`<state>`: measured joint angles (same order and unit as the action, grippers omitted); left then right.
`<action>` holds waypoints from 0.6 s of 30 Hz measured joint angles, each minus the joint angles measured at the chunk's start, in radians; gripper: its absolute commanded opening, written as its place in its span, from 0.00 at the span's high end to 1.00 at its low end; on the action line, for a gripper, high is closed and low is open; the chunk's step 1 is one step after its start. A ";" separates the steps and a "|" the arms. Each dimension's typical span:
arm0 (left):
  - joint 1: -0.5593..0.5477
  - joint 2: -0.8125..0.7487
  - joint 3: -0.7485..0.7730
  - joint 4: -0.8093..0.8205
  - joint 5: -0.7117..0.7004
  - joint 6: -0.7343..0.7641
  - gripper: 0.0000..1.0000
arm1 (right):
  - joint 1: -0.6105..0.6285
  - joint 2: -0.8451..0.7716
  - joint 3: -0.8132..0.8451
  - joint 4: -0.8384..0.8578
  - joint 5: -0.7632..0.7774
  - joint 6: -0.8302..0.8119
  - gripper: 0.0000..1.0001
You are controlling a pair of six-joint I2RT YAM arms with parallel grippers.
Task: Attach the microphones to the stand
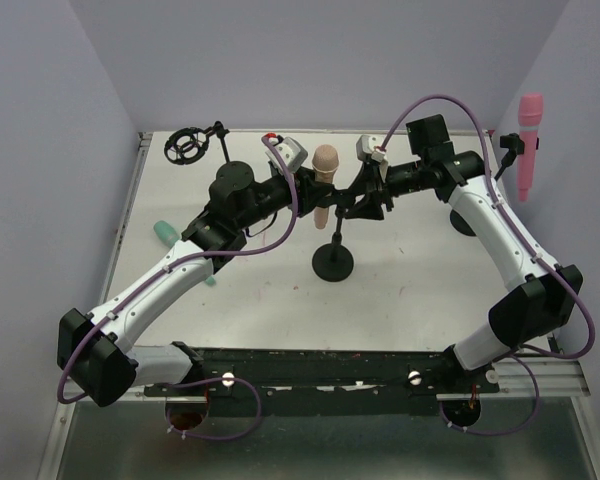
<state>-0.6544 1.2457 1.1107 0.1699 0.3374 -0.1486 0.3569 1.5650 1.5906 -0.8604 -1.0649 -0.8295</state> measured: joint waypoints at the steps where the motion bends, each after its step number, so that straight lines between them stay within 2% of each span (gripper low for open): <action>1: 0.000 0.000 0.000 0.002 0.002 -0.002 0.90 | 0.000 -0.002 -0.005 0.002 -0.003 0.006 0.32; 3: 0.000 0.000 0.000 0.003 0.006 -0.003 0.85 | 0.005 -0.003 -0.016 0.004 -0.009 0.013 0.26; 6: 0.000 0.000 0.000 0.002 0.010 -0.006 0.72 | 0.011 -0.006 -0.033 0.007 -0.018 0.020 0.19; 12: 0.000 0.000 0.000 0.001 0.011 -0.013 0.27 | 0.011 -0.026 -0.061 0.021 -0.021 0.034 0.05; 15: -0.002 -0.003 0.000 0.008 0.012 -0.025 0.09 | 0.011 -0.050 -0.082 0.045 -0.022 0.053 0.00; 18: -0.002 -0.016 0.000 0.008 0.010 -0.029 0.01 | 0.010 -0.078 -0.111 0.078 -0.027 0.087 0.00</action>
<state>-0.6567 1.2301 1.1107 0.1776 0.3473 -0.1776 0.3672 1.4872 1.4792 -0.7826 -1.0924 -0.7422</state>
